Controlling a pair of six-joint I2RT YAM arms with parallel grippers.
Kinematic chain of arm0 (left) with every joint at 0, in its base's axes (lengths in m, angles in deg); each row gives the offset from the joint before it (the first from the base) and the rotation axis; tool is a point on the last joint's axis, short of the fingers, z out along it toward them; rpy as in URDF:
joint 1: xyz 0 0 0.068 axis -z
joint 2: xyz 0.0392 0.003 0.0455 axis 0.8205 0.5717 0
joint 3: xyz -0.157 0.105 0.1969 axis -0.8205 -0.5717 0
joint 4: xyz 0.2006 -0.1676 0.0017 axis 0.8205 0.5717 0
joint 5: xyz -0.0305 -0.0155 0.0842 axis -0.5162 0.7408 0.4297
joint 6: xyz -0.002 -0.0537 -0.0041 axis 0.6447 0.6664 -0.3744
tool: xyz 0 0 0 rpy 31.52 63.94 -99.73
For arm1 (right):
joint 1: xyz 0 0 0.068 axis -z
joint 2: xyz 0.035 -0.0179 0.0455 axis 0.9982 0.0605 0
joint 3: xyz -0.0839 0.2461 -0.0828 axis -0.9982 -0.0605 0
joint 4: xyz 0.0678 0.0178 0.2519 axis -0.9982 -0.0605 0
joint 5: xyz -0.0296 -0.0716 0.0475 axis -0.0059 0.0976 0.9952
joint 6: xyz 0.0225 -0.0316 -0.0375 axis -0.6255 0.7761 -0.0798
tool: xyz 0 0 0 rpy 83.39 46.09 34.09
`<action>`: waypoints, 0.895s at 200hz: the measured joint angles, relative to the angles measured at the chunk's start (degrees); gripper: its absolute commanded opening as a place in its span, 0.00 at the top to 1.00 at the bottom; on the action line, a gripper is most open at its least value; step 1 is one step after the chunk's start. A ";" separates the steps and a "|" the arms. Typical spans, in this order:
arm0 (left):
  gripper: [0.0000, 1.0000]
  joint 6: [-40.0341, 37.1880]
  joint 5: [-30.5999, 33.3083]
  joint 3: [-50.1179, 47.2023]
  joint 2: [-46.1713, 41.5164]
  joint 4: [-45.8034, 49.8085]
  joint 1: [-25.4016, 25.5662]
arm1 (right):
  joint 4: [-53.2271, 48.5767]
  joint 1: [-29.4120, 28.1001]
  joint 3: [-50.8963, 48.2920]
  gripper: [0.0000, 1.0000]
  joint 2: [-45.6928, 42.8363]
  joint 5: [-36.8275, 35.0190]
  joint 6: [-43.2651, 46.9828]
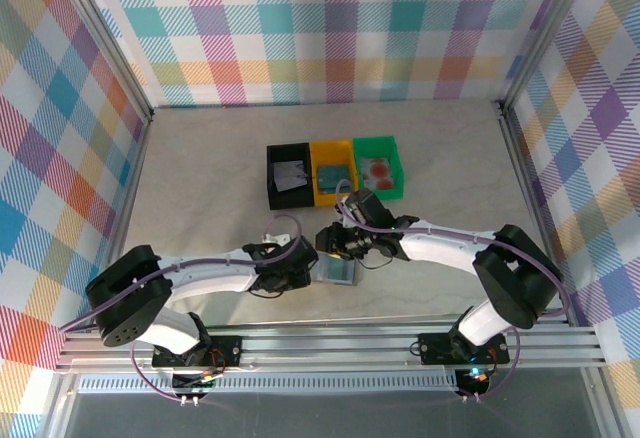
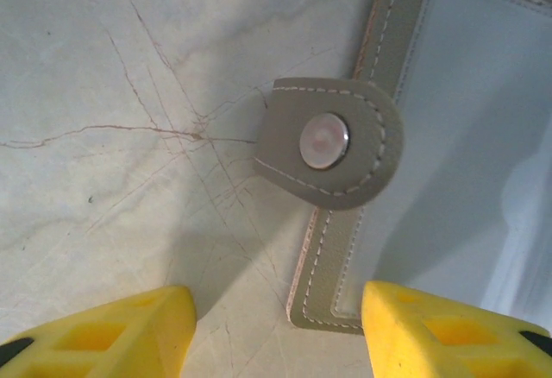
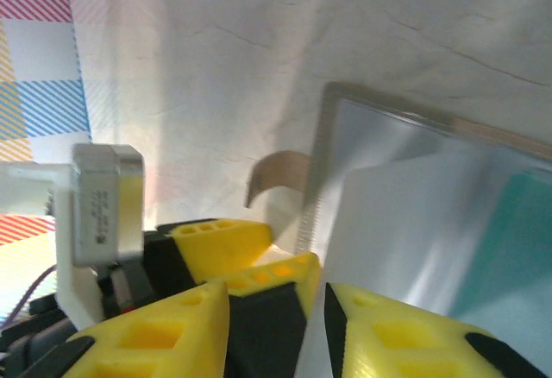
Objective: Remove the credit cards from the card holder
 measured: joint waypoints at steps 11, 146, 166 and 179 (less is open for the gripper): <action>0.44 0.46 -0.11 -0.79 -1.42 -0.13 0.11 | 0.11 -0.28 0.81 0.64 0.70 0.07 -0.66; 0.43 -0.98 3.13 3.98 -9.20 13.53 0.68 | -12.92 -0.42 0.02 0.60 -6.23 -7.15 0.11; 0.43 -1.68 2.16 5.53 -4.17 12.55 0.68 | -14.80 -0.42 -1.51 0.57 -6.27 -8.50 0.35; 0.43 -2.12 1.92 6.32 -1.75 12.02 0.68 | -15.82 -0.42 -2.21 0.57 -6.27 -9.09 0.48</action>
